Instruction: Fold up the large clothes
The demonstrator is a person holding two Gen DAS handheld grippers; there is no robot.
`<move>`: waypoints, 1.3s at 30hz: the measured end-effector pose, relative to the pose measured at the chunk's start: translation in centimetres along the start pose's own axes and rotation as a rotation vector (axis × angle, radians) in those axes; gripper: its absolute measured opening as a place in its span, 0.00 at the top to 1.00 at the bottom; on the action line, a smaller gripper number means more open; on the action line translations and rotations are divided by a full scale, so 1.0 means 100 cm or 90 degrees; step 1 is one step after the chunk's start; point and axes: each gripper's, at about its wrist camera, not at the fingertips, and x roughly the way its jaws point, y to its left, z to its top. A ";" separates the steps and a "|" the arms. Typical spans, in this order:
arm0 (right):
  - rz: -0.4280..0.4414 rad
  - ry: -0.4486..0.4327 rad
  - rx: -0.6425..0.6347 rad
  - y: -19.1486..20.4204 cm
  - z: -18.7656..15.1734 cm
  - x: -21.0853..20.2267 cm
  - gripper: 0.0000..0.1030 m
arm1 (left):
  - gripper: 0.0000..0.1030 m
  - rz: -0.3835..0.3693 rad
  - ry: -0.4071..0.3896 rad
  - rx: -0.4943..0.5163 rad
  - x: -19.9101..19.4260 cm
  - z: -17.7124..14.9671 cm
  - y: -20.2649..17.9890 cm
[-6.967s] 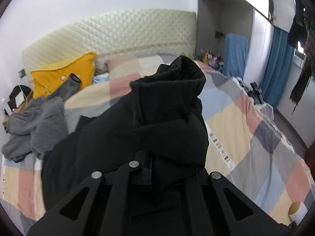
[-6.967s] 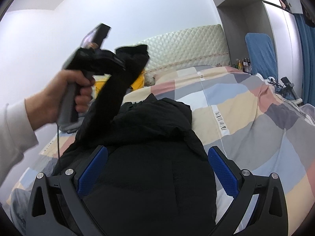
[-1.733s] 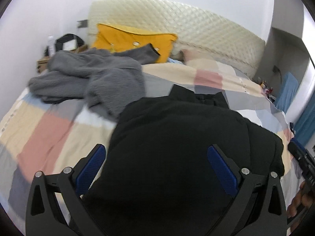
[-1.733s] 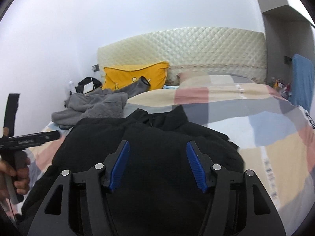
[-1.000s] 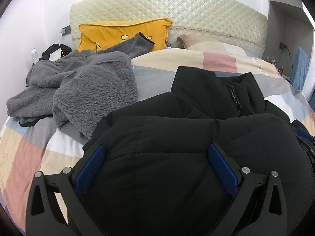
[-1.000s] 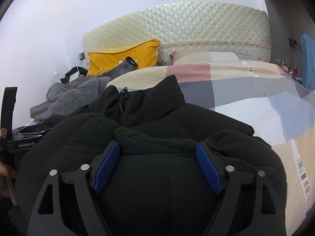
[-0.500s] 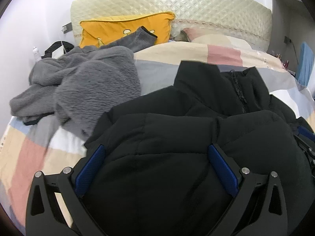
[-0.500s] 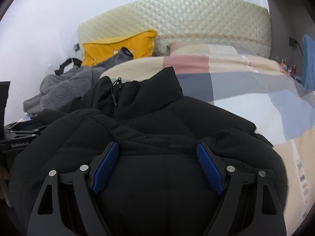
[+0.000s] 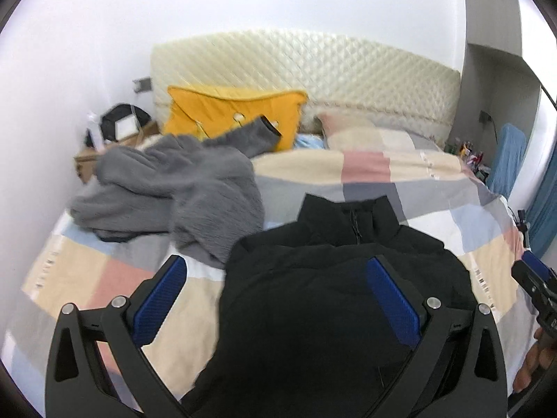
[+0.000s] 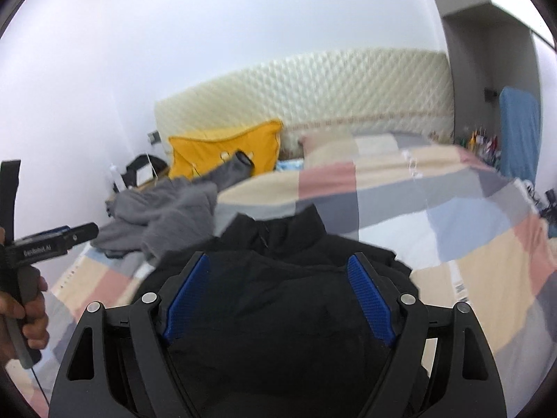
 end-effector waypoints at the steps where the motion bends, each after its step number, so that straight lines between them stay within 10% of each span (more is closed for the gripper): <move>1: 0.008 -0.015 0.003 0.007 0.004 -0.020 0.22 | 0.00 0.005 -0.004 -0.002 -0.017 0.003 0.002; 15: 0.028 -0.042 -0.013 0.053 0.005 -0.162 0.21 | 0.00 0.001 -0.042 -0.042 -0.186 0.001 0.066; 39: 0.015 0.257 0.166 -0.078 -0.165 -0.154 0.21 | 0.00 -0.134 0.308 -0.108 -0.109 -0.200 0.132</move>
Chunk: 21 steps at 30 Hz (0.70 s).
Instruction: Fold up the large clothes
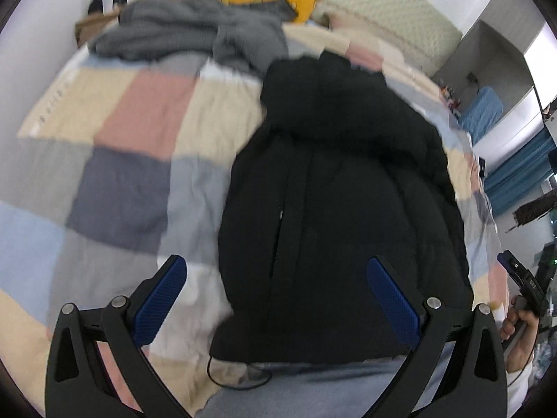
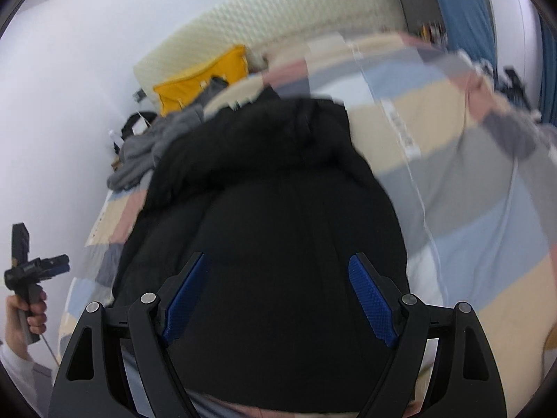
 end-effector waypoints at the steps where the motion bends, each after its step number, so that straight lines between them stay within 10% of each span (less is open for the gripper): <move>1: 0.007 0.020 0.011 -0.007 -0.004 0.003 0.21 | 0.00 -0.001 0.014 -0.002 0.005 -0.003 0.003; 21: 0.017 0.304 0.140 -0.085 -0.005 0.033 0.21 | 0.01 -0.180 0.259 -0.165 0.092 -0.026 0.057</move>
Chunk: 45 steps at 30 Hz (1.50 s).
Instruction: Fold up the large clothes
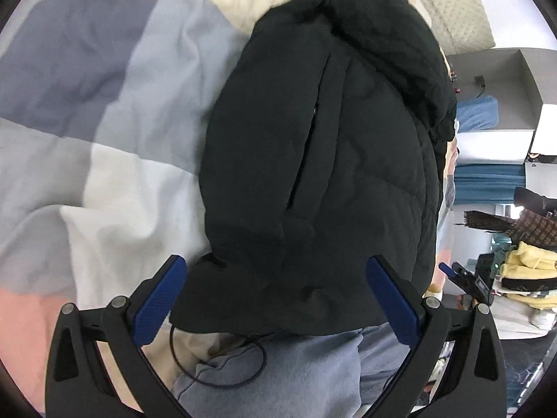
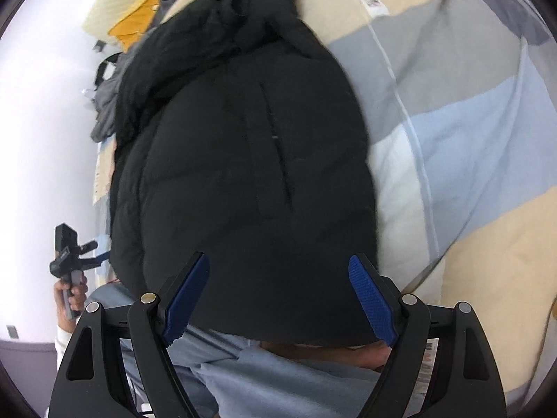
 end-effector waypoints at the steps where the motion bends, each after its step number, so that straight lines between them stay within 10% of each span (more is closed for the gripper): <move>1: -0.006 0.007 0.015 -0.006 0.002 0.003 0.21 | 0.01 -0.002 0.009 0.000 0.004 0.002 0.001; 18: -0.032 0.148 0.090 -0.041 0.024 0.057 0.15 | 0.02 -0.012 0.128 -0.042 0.048 0.028 0.027; 29: 0.148 0.100 -0.016 -0.001 0.016 0.043 0.15 | 0.02 -0.060 0.150 0.033 0.047 0.021 0.006; 36: 0.024 0.136 0.045 -0.018 0.018 0.061 0.15 | 0.02 -0.042 0.193 -0.012 0.065 0.029 0.015; 45: 0.101 0.142 -0.012 0.001 0.019 0.065 0.16 | 0.06 -0.053 0.217 0.026 0.068 0.026 -0.001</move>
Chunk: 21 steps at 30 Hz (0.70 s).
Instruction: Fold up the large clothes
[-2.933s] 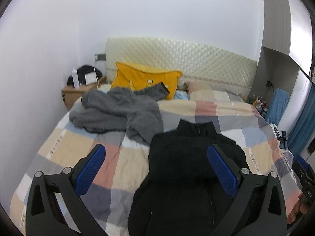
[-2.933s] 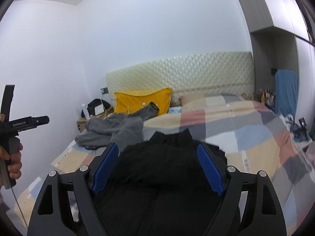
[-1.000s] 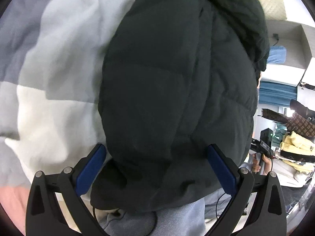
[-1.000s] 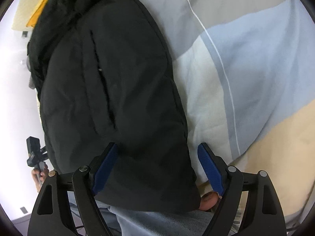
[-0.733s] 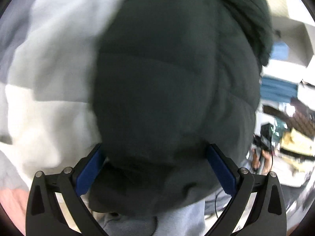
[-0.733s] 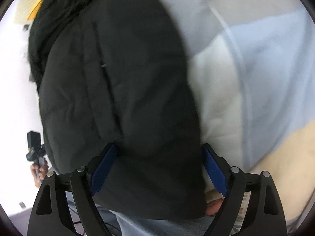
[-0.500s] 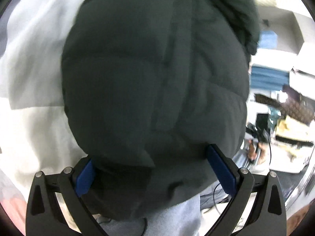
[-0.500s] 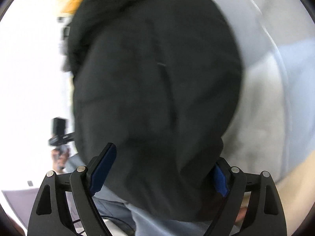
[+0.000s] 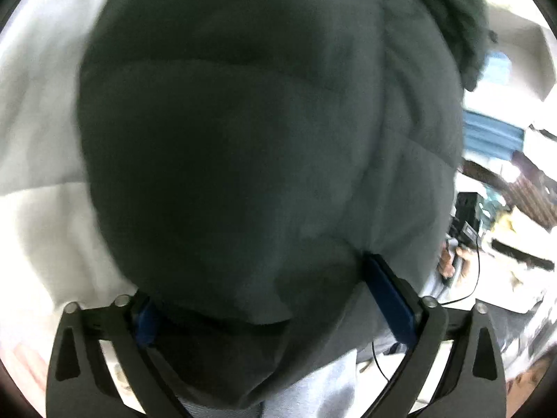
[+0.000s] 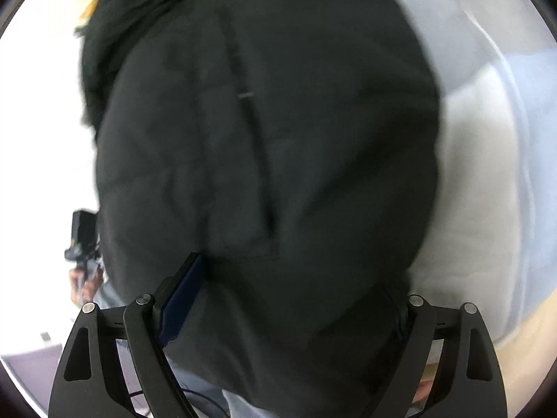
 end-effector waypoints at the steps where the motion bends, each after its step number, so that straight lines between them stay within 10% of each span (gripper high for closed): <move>1: 0.016 -0.006 -0.025 0.008 -0.003 -0.003 0.17 | 0.07 -0.018 -0.001 0.021 0.000 -0.002 -0.006; 9: 0.155 -0.138 -0.092 0.043 -0.006 -0.010 0.27 | 0.38 -0.015 -0.028 0.112 -0.003 -0.009 -0.039; 21: 0.150 -0.239 -0.084 0.035 -0.018 -0.008 0.28 | 0.78 0.013 -0.111 0.129 0.002 0.003 -0.061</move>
